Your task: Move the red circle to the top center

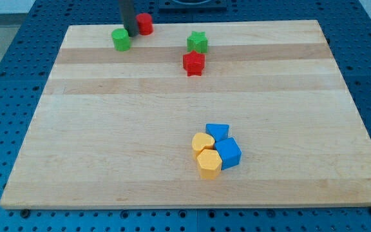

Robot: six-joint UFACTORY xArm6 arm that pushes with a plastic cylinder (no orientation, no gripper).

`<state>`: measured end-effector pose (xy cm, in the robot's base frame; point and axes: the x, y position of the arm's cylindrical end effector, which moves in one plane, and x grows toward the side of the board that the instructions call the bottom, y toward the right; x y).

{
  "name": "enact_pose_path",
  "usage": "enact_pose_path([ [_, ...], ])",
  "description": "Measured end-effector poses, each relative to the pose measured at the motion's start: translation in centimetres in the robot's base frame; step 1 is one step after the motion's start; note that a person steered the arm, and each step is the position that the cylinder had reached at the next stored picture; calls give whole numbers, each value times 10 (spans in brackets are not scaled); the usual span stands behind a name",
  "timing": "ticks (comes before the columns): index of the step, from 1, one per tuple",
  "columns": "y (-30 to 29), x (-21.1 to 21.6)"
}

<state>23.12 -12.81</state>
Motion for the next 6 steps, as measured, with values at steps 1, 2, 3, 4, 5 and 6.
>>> enact_pose_path([
  [1, -24, 5],
  [2, -75, -12],
  [3, -90, -40],
  [4, -75, -39],
  [5, 28, -34],
  [6, 97, -1],
])
